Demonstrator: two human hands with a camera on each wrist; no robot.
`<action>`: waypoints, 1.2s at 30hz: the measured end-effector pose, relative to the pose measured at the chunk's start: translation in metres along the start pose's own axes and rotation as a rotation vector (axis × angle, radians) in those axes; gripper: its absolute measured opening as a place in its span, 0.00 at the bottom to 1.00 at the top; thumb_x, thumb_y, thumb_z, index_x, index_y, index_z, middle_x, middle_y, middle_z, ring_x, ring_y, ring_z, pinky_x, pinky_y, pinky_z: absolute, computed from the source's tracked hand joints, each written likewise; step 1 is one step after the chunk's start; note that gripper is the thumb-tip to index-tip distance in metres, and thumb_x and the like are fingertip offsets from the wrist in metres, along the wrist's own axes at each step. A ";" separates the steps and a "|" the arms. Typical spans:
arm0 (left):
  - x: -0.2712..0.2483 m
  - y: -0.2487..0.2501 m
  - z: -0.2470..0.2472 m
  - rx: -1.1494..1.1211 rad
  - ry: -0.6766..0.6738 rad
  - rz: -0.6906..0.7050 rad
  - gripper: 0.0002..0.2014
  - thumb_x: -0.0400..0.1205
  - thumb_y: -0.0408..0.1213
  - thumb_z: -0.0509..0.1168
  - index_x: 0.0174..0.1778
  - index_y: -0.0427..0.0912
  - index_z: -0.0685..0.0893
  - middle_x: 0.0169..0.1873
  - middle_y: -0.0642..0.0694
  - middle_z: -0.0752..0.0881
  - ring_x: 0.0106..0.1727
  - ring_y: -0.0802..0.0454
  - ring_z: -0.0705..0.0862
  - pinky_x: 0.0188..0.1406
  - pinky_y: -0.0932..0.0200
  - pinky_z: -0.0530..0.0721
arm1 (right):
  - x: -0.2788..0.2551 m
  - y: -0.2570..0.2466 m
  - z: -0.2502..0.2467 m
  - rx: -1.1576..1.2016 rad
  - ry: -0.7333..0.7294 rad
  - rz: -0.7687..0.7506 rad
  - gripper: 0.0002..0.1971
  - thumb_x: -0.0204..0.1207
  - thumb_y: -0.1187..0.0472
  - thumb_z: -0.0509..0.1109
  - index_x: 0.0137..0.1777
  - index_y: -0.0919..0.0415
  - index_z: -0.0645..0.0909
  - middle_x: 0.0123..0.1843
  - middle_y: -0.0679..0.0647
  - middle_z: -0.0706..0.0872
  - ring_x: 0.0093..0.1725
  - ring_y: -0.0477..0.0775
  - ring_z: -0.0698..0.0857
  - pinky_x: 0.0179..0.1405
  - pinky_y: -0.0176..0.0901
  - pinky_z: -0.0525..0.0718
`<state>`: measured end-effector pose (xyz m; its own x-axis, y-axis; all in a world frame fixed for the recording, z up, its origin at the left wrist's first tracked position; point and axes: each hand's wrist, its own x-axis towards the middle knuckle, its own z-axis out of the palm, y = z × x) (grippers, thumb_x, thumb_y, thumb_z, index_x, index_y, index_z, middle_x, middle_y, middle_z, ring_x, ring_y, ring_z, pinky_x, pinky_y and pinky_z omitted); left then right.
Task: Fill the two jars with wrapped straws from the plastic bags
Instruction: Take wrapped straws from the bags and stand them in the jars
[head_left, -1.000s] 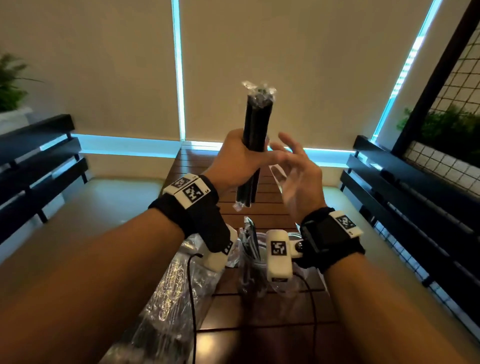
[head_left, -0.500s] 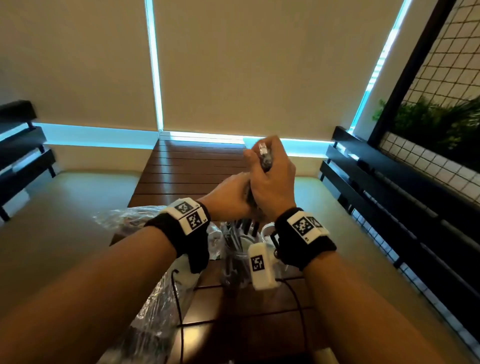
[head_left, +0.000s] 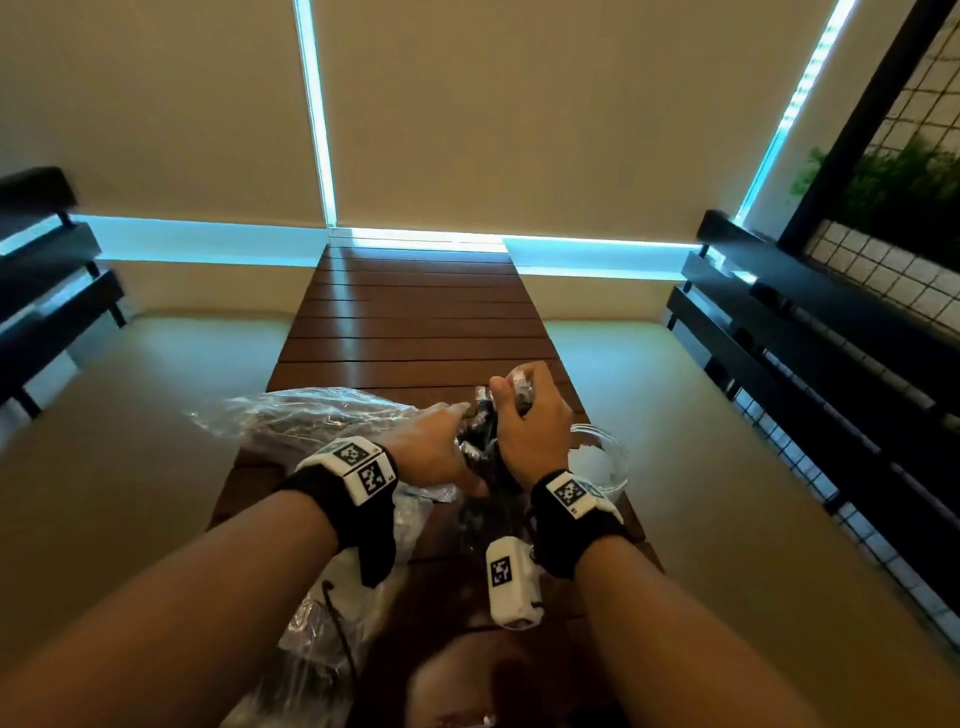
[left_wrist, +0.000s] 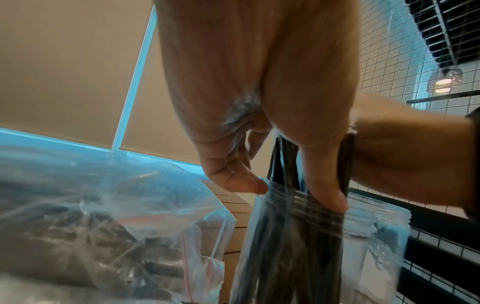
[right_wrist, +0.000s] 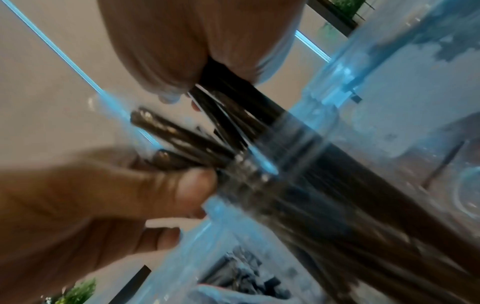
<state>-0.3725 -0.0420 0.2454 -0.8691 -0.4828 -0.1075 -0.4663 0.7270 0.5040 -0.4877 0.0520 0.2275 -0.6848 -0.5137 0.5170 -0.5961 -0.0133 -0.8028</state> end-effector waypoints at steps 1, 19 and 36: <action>0.001 0.003 0.002 -0.011 -0.002 0.044 0.37 0.56 0.58 0.82 0.60 0.52 0.81 0.51 0.55 0.84 0.54 0.54 0.82 0.58 0.49 0.85 | -0.002 0.005 0.003 -0.005 -0.022 0.030 0.10 0.81 0.53 0.71 0.42 0.51 0.73 0.36 0.47 0.82 0.36 0.42 0.80 0.32 0.24 0.72; 0.019 -0.008 0.009 -0.030 -0.068 -0.013 0.16 0.72 0.58 0.76 0.35 0.47 0.87 0.32 0.49 0.88 0.33 0.53 0.84 0.37 0.56 0.84 | 0.000 0.017 0.005 -0.032 -0.170 0.050 0.11 0.77 0.56 0.73 0.53 0.50 0.74 0.47 0.50 0.82 0.44 0.42 0.82 0.41 0.31 0.78; 0.001 -0.064 -0.014 0.490 0.051 -0.324 0.52 0.61 0.78 0.67 0.76 0.51 0.68 0.71 0.41 0.69 0.72 0.39 0.73 0.62 0.38 0.79 | 0.017 -0.074 0.029 -0.250 -0.147 -0.395 0.06 0.78 0.57 0.69 0.40 0.55 0.77 0.38 0.47 0.80 0.40 0.49 0.77 0.39 0.40 0.73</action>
<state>-0.3414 -0.0960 0.2255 -0.6665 -0.7317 -0.1426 -0.7389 0.6738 -0.0038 -0.4424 0.0192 0.2870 -0.3301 -0.6267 0.7059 -0.8932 -0.0345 -0.4483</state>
